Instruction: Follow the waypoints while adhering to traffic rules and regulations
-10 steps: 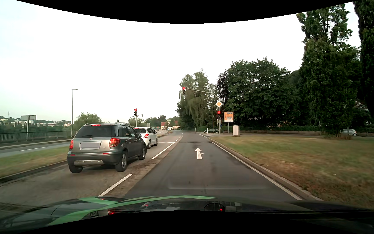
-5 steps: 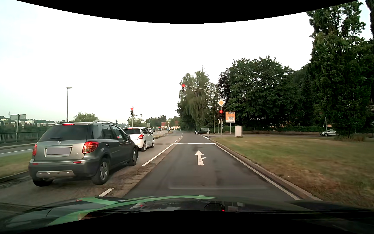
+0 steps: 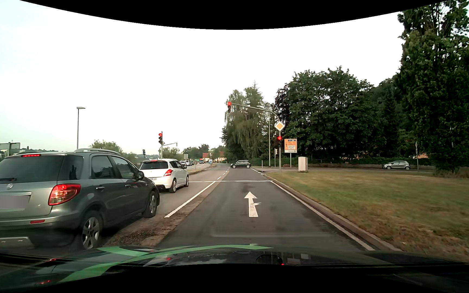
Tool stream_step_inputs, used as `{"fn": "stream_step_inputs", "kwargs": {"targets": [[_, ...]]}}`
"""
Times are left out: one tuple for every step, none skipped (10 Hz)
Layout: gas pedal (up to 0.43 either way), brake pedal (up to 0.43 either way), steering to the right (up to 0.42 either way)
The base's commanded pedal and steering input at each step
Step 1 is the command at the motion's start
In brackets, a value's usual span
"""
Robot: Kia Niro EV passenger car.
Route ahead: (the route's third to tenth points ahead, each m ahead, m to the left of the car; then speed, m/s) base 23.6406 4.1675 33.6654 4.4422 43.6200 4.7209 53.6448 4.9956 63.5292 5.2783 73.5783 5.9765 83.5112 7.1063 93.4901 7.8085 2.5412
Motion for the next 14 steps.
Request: {"fn": "stream_step_inputs", "kwargs": {"targets": [[0.000, 0.000, -0.009], [0.000, 0.000, -0.009], [0.000, 0.000, -0.009], [0.000, 0.000, -0.009], [0.000, 0.012, -0.009], [0.000, 0.030, -0.009], [0.000, 0.043, -0.009], [0.000, 0.055, -0.009], [0.000, 0.061, -0.009], [0.000, 0.067, -0.009], [0.000, 0.067, -0.009], [0.000, 0.067, -0.009], [0.000, 0.067, -0.009], [0.000, 0.073, -0.009]]}}
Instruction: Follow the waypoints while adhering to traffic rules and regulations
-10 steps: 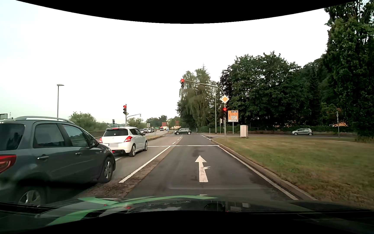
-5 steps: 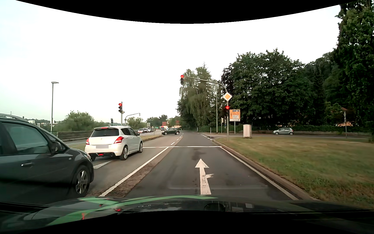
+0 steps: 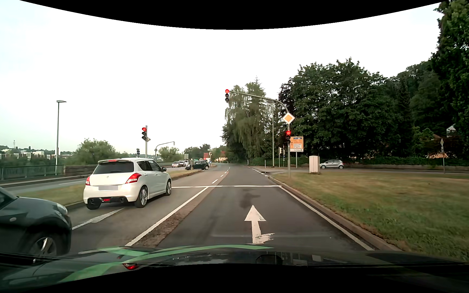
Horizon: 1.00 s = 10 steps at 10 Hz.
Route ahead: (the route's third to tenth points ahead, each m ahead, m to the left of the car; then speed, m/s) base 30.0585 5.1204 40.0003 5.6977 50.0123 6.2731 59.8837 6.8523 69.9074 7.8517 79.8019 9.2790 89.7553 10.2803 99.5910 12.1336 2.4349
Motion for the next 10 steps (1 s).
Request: {"fn": "stream_step_inputs", "kwargs": {"targets": [[0.000, 0.079, -0.009], [0.000, 0.098, -0.009], [0.000, 0.116, -0.009], [0.000, 0.122, -0.009], [0.000, 0.122, -0.009], [0.000, 0.128, -0.009], [0.000, 0.128, -0.009], [0.000, 0.134, -0.009], [0.000, 0.128, -0.009], [0.000, 0.128, -0.009]]}}
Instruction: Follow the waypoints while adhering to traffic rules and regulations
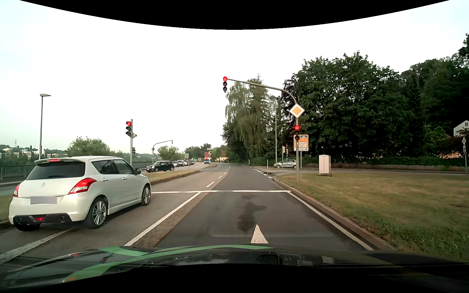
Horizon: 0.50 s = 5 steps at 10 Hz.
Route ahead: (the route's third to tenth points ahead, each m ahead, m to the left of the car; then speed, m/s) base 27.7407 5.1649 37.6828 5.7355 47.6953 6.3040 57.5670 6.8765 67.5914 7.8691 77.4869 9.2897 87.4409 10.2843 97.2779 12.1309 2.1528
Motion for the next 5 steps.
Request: {"fn": "stream_step_inputs", "kwargs": {"targets": [[0.000, 0.128, -0.009], [0.000, 0.128, -0.009], [0.000, 0.128, -0.009], [0.000, 0.128, -0.009], [0.000, 0.128, -0.009]]}}
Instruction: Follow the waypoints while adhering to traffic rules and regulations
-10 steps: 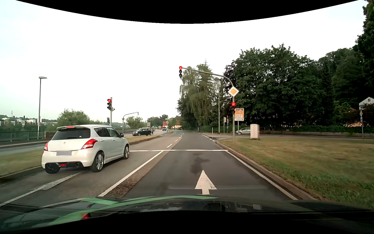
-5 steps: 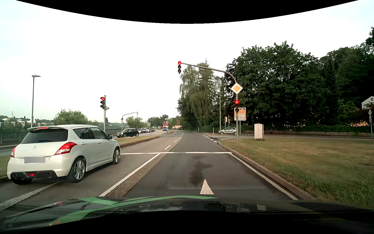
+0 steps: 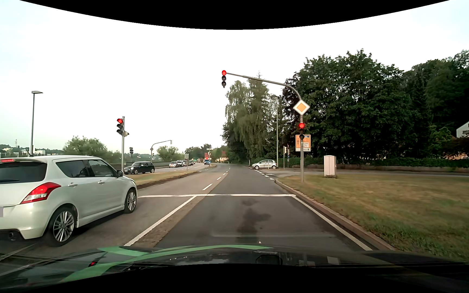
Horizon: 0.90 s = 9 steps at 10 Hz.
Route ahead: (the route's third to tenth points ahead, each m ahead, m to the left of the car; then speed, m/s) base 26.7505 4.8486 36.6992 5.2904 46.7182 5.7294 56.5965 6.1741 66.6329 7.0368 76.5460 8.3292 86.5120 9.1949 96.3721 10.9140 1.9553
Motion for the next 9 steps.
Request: {"fn": "stream_step_inputs", "kwargs": {"targets": [[0.000, 0.128, -0.009], [0.000, 0.128, -0.009], [0.000, 0.128, -0.009], [0.000, 0.122, -0.009], [0.000, 0.122, -0.010], [0.000, 0.122, -0.011], [0.000, 0.122, -0.012], [0.000, 0.122, -0.012], [0.000, 0.122, -0.011]]}}
